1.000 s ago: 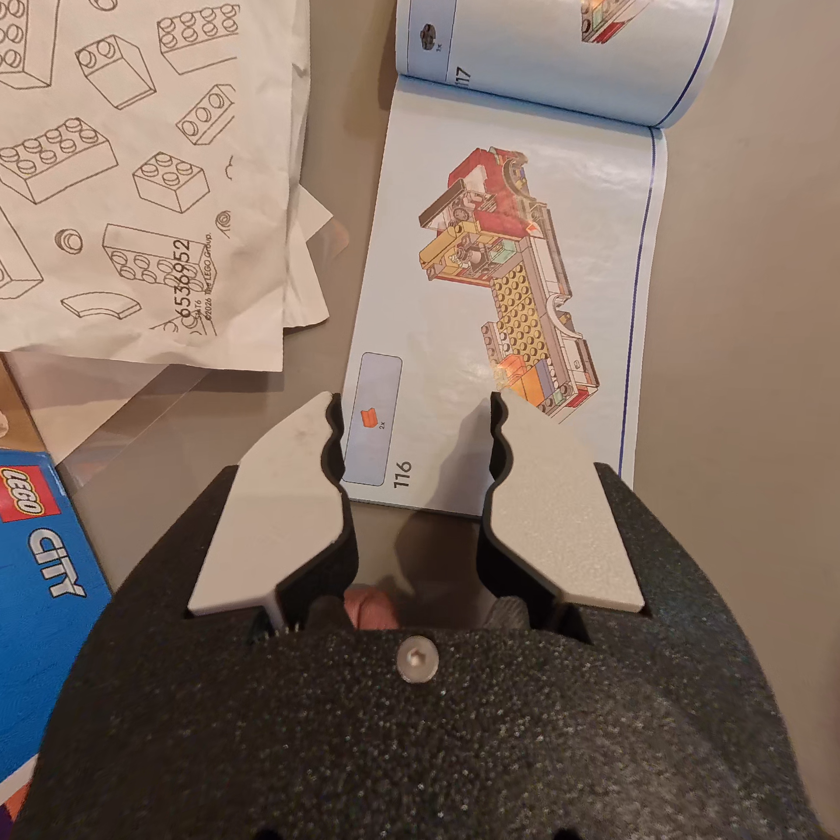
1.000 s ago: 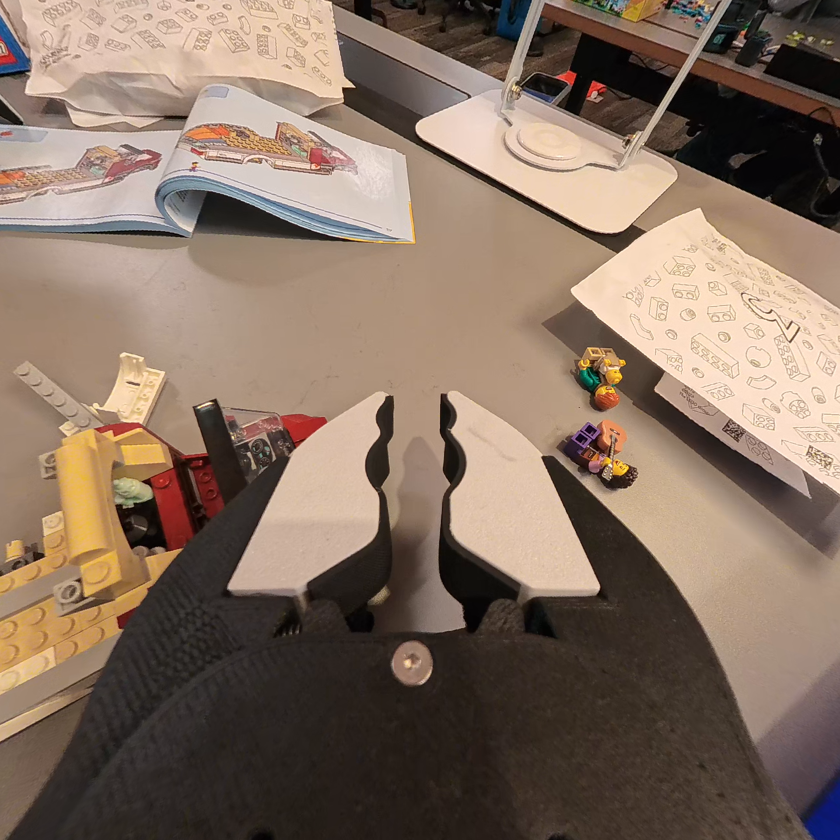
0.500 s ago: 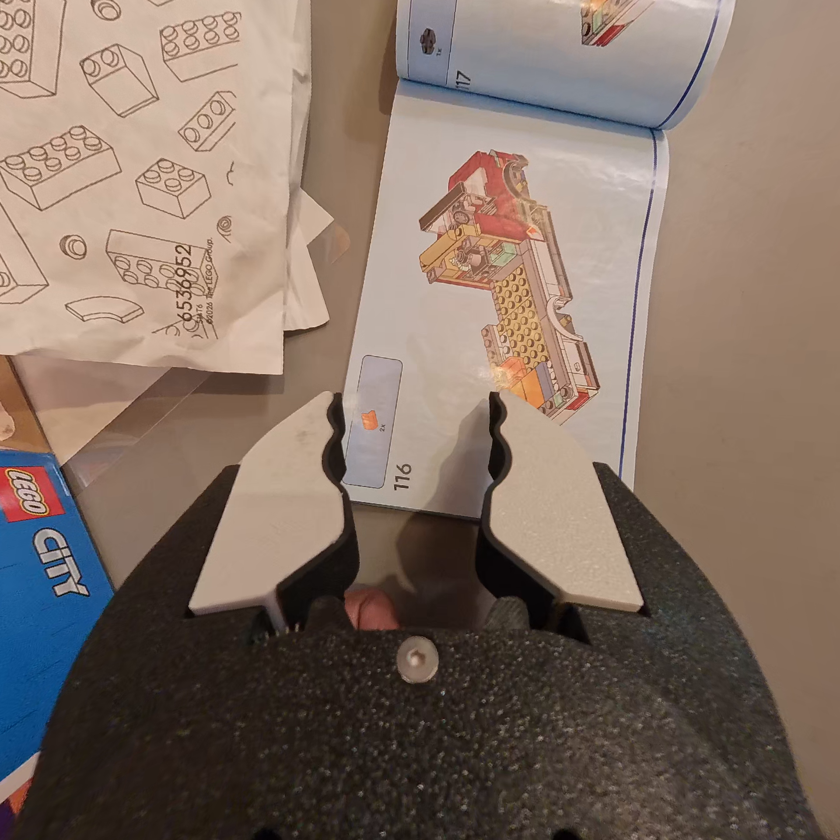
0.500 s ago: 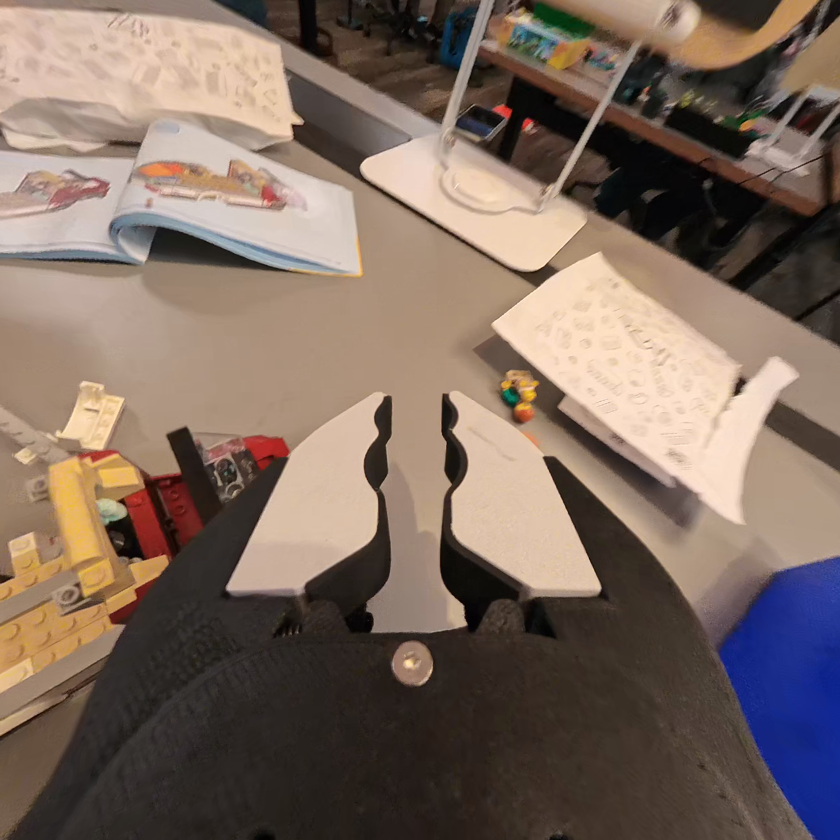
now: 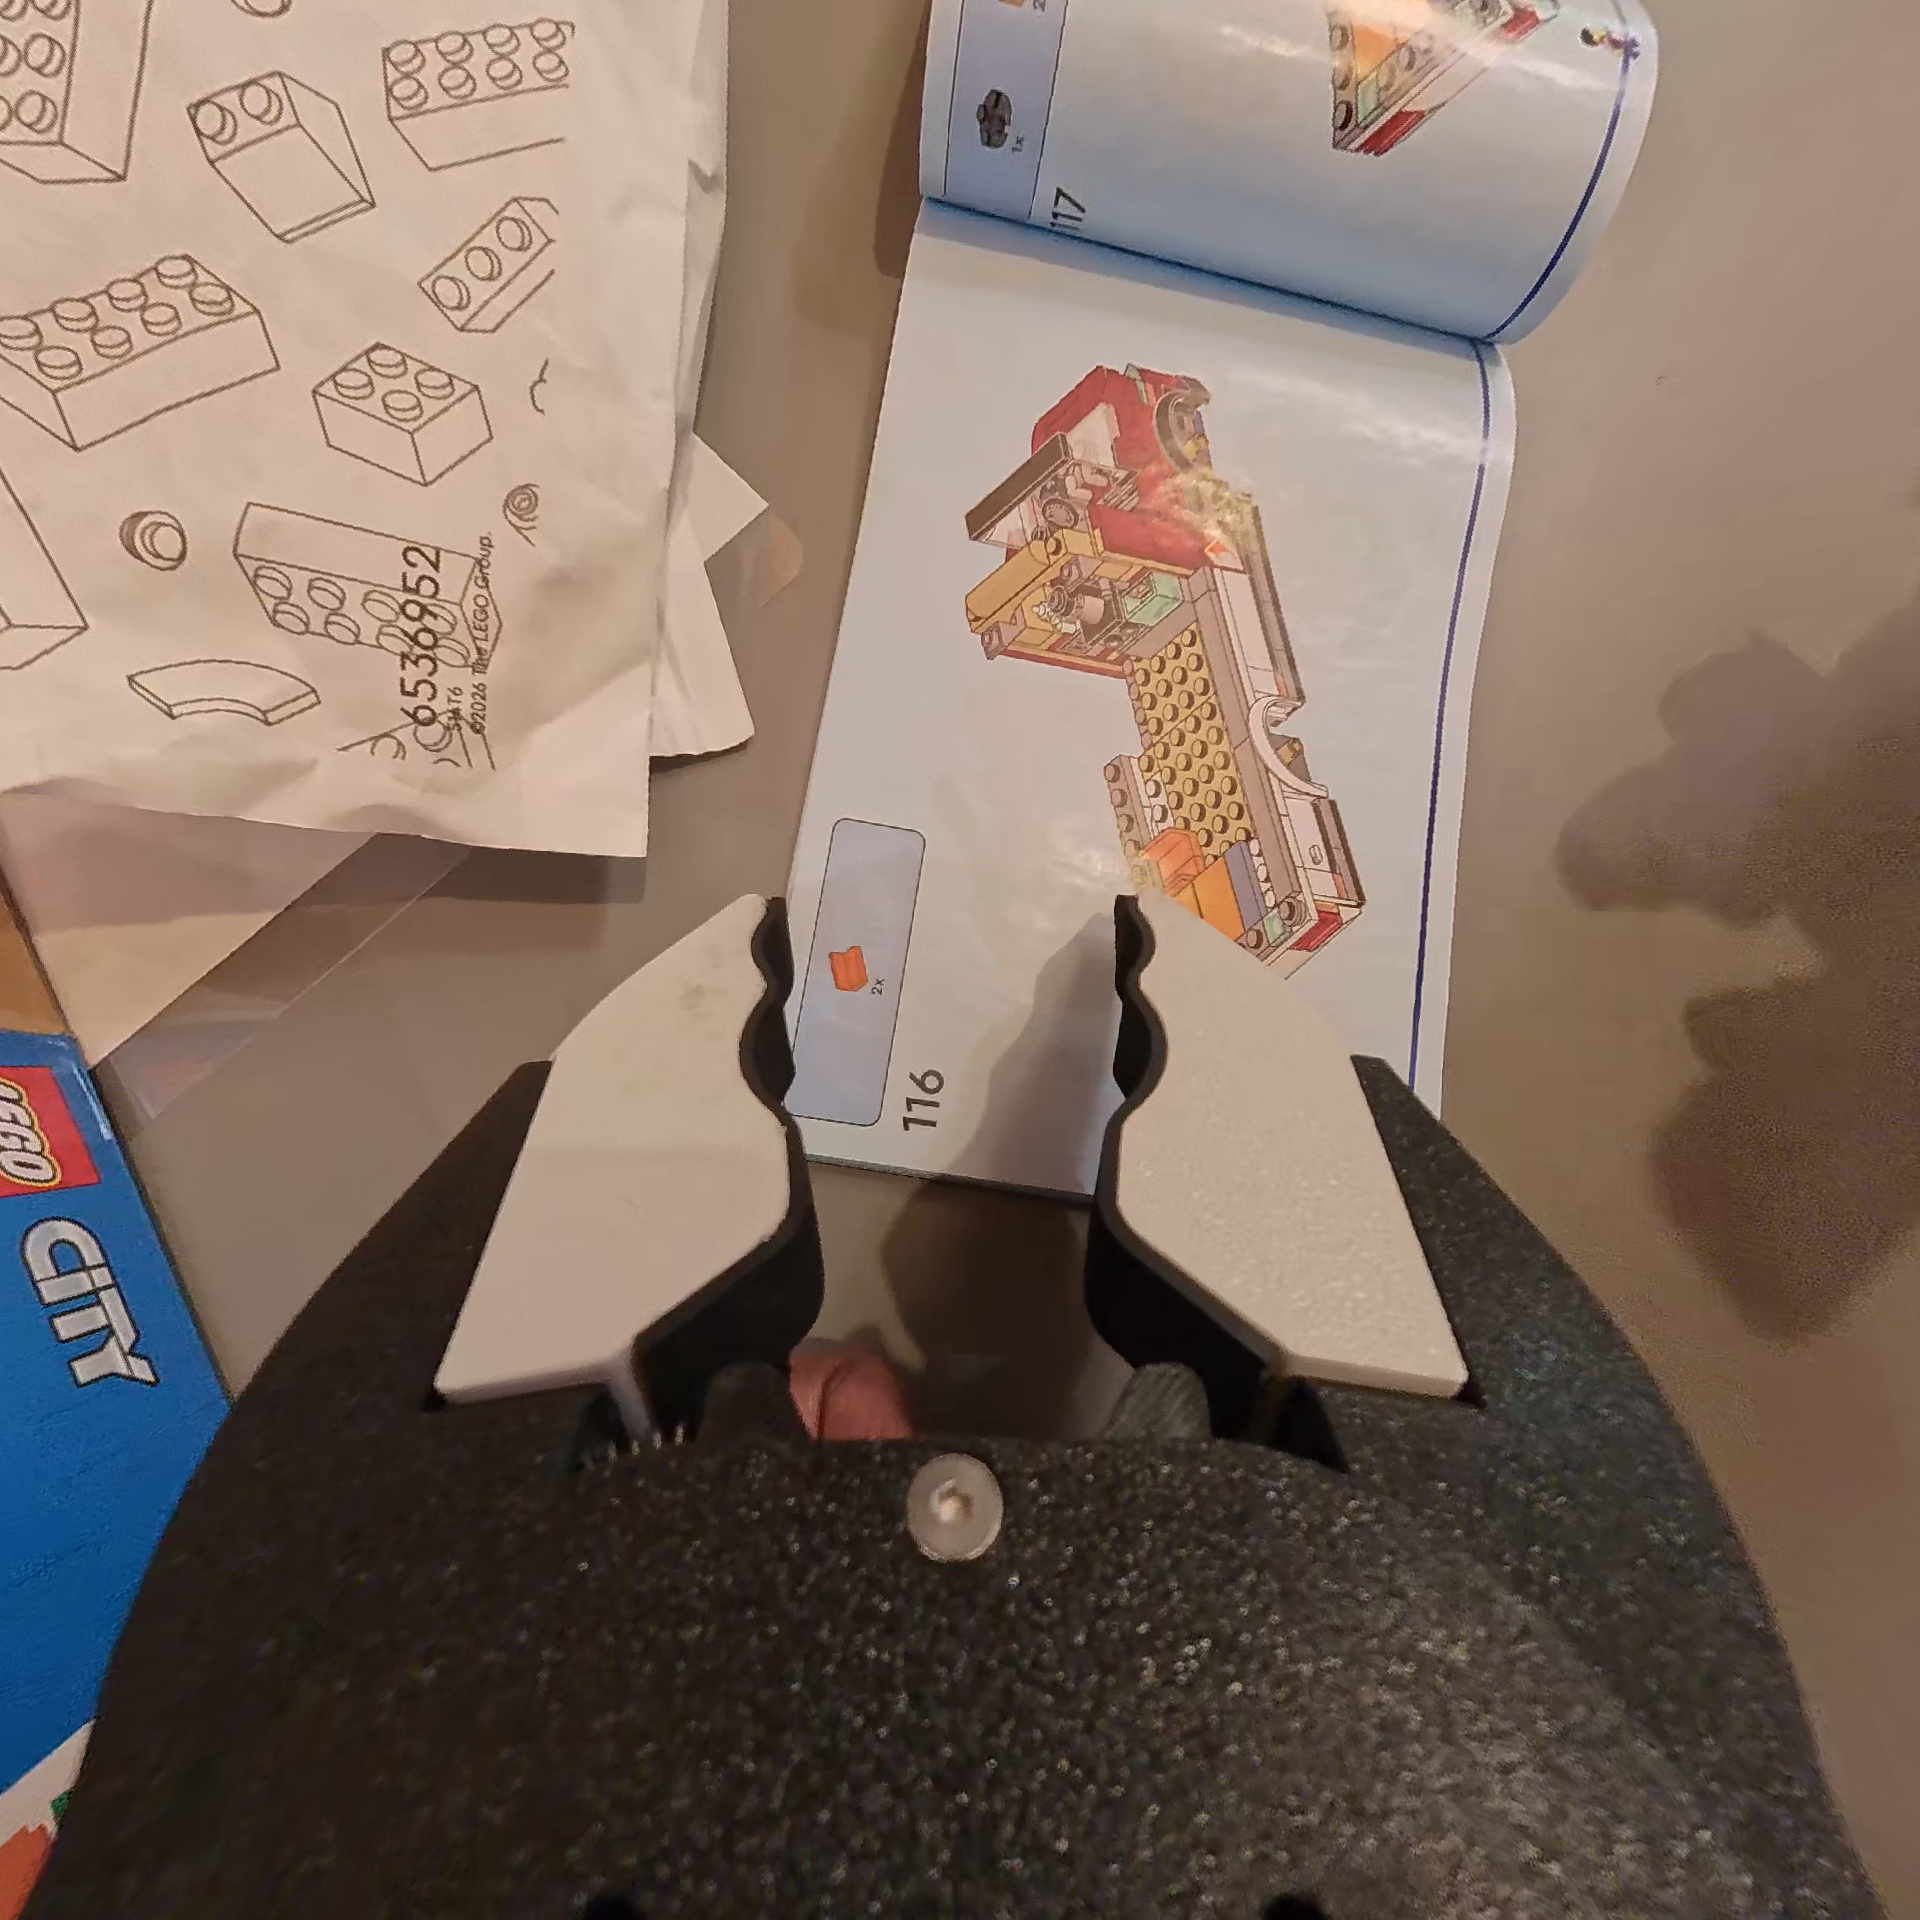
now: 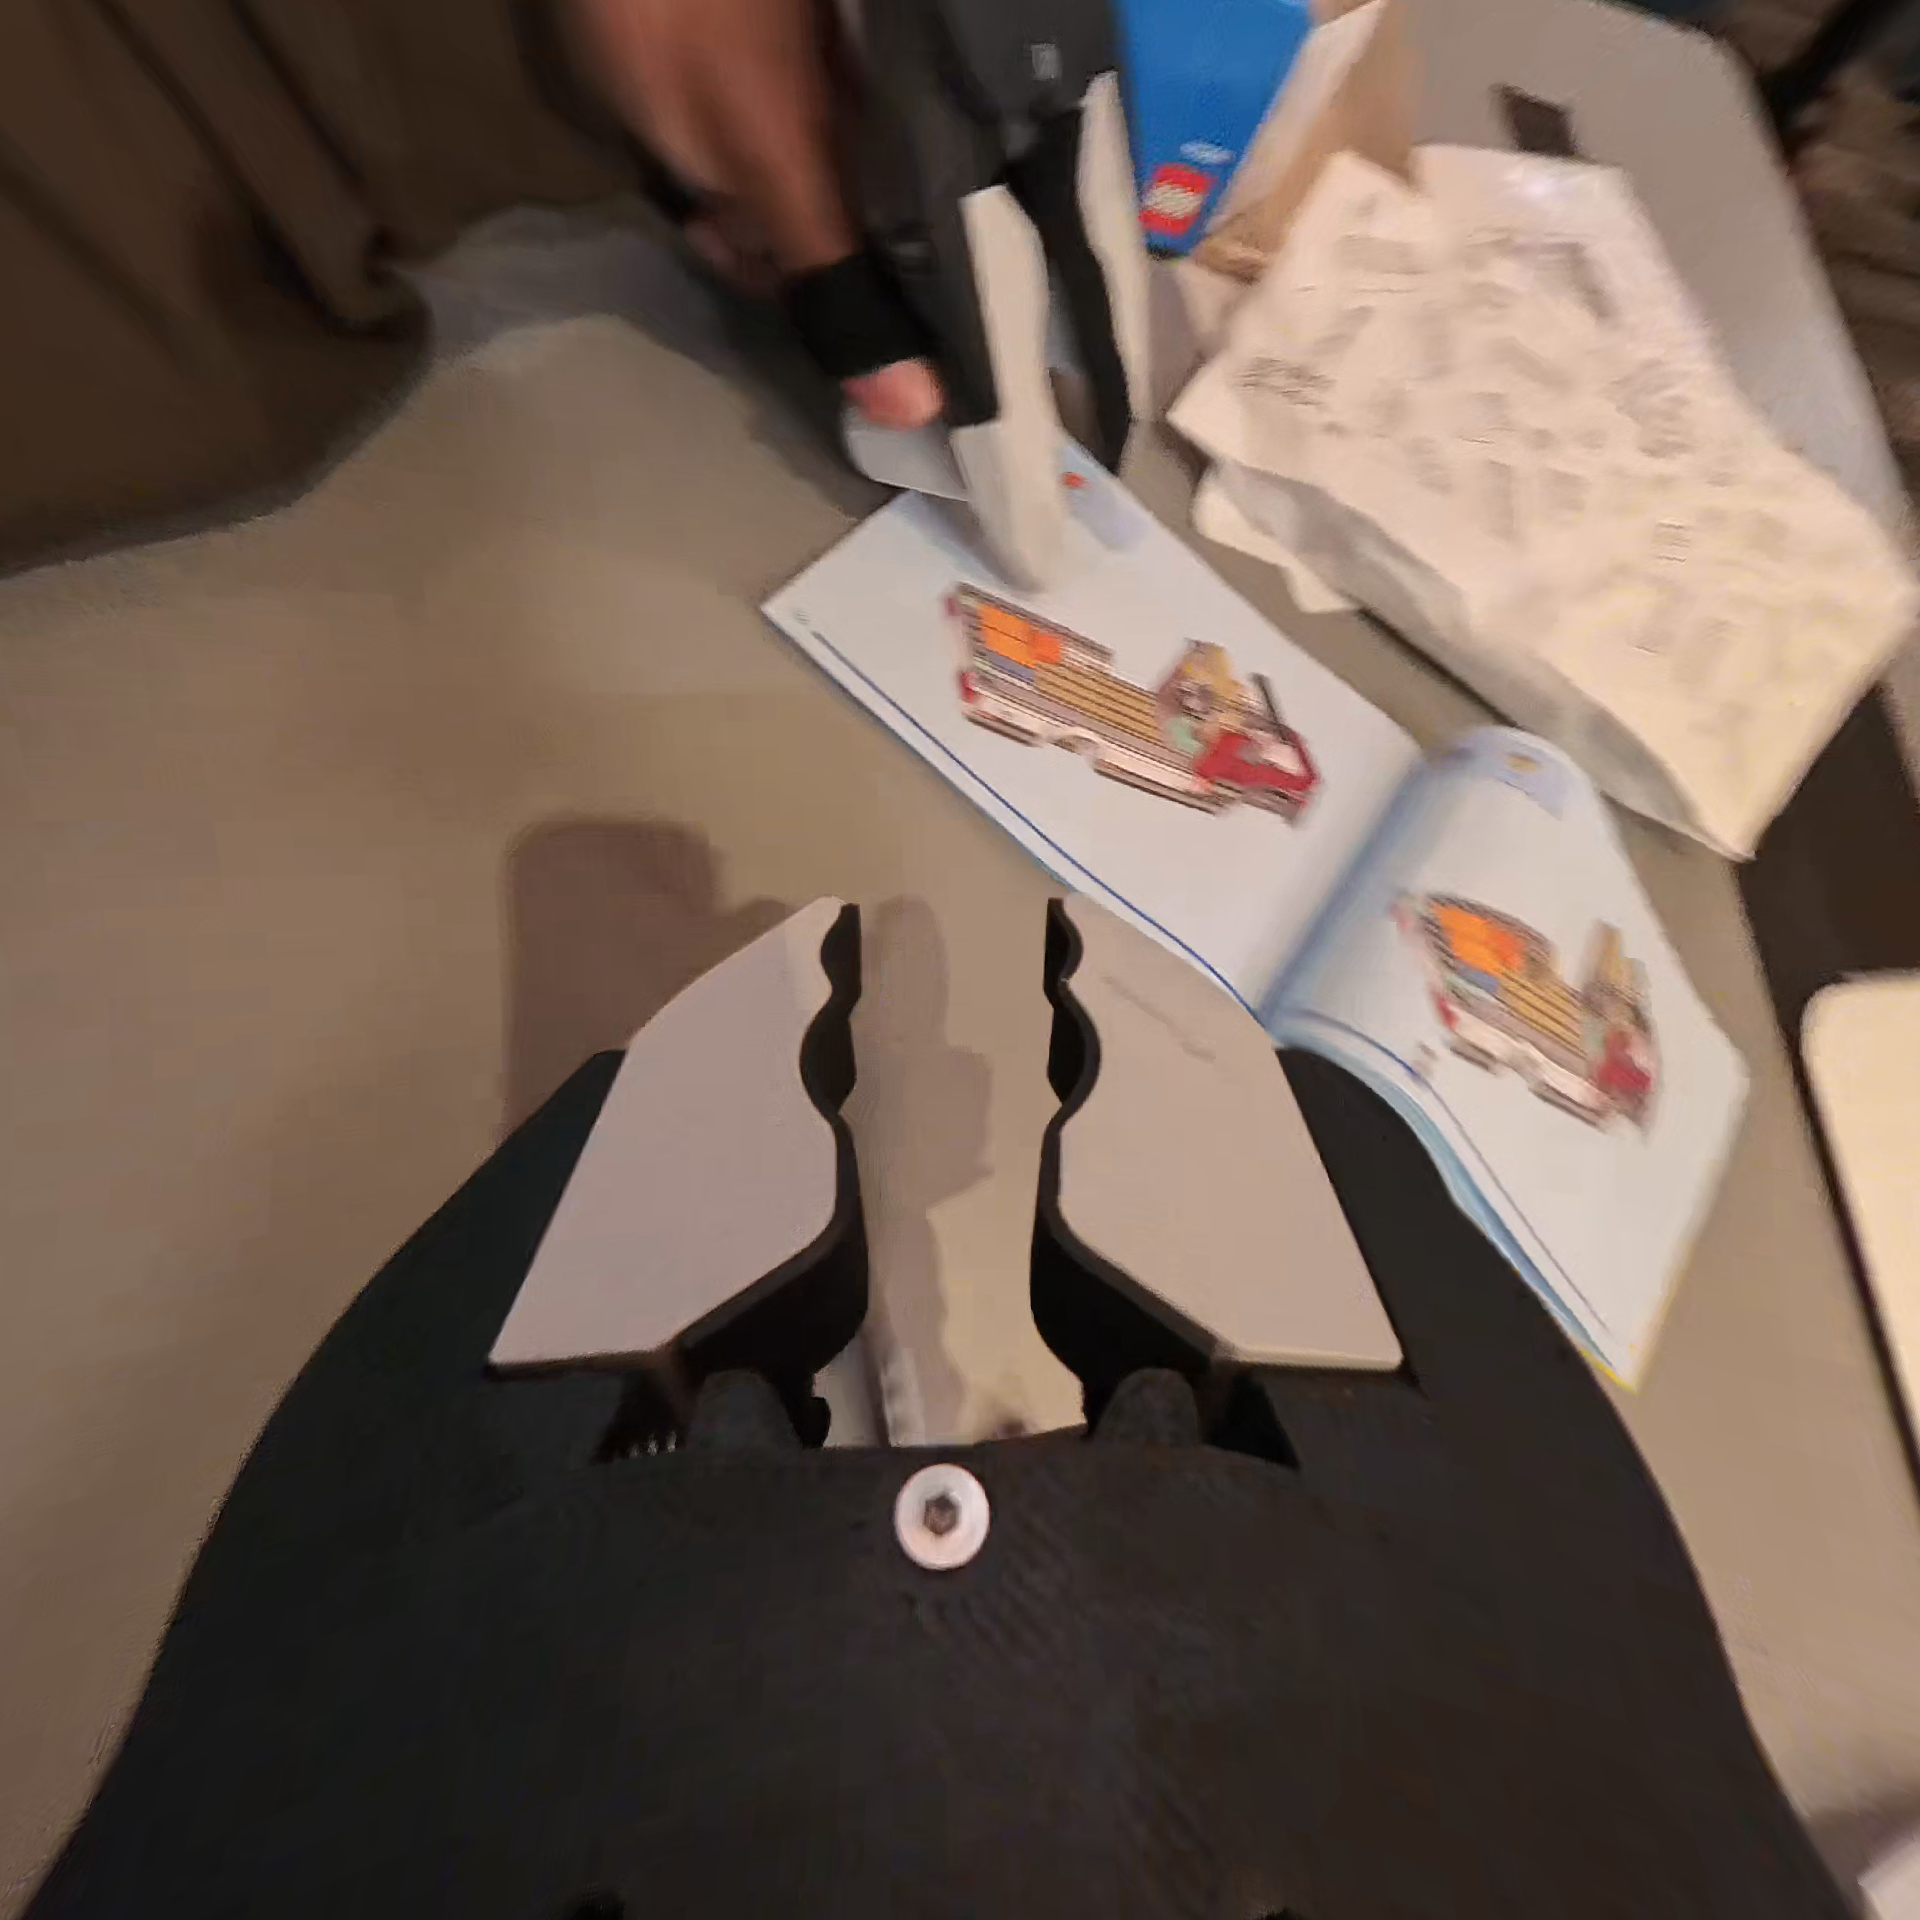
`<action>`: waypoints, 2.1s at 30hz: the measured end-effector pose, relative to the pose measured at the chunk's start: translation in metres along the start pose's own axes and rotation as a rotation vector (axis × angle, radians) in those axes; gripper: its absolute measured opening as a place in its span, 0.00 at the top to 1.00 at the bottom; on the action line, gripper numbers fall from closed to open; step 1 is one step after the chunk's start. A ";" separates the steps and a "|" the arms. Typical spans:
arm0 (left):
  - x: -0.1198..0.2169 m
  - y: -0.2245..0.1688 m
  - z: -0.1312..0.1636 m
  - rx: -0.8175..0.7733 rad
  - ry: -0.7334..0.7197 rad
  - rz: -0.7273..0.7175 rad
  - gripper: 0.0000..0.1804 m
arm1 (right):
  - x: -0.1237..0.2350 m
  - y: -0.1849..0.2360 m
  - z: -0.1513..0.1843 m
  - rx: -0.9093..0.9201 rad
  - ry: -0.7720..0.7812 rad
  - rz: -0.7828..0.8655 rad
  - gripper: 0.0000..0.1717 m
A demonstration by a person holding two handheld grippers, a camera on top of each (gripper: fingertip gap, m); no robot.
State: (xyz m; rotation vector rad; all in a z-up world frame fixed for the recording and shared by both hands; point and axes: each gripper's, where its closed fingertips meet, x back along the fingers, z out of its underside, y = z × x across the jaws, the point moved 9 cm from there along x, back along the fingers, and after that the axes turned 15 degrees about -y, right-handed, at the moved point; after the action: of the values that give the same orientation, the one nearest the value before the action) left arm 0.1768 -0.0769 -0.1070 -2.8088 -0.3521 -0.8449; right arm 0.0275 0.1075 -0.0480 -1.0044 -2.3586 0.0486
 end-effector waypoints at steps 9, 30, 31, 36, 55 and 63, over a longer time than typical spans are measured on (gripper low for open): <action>0.001 -0.003 -0.002 0.009 0.011 0.006 0.66 | -0.070 0.022 -0.005 -0.029 0.050 0.049 0.72; 0.000 -0.007 -0.003 0.025 0.026 -0.005 0.67 | -0.098 0.022 0.005 0.065 0.062 0.096 0.69; 0.000 -0.007 -0.003 0.026 0.026 -0.006 0.67 | -0.098 0.022 0.005 0.068 0.062 0.092 0.69; 0.000 -0.007 -0.003 0.029 0.025 -0.007 0.67 | -0.100 0.022 0.005 0.079 0.050 0.103 0.69; 0.001 -0.004 -0.003 0.087 -0.001 0.004 0.68 | -0.089 0.007 0.006 -0.011 -0.036 0.210 0.73; 0.001 -0.003 -0.003 0.095 -0.008 0.001 0.68 | -0.089 0.003 0.010 -0.045 -0.028 0.222 0.77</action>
State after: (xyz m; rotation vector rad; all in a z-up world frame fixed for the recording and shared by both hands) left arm 0.1753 -0.0744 -0.1033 -2.7256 -0.3818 -0.7959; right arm 0.0741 0.0517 -0.1005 -1.2914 -2.2718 0.0944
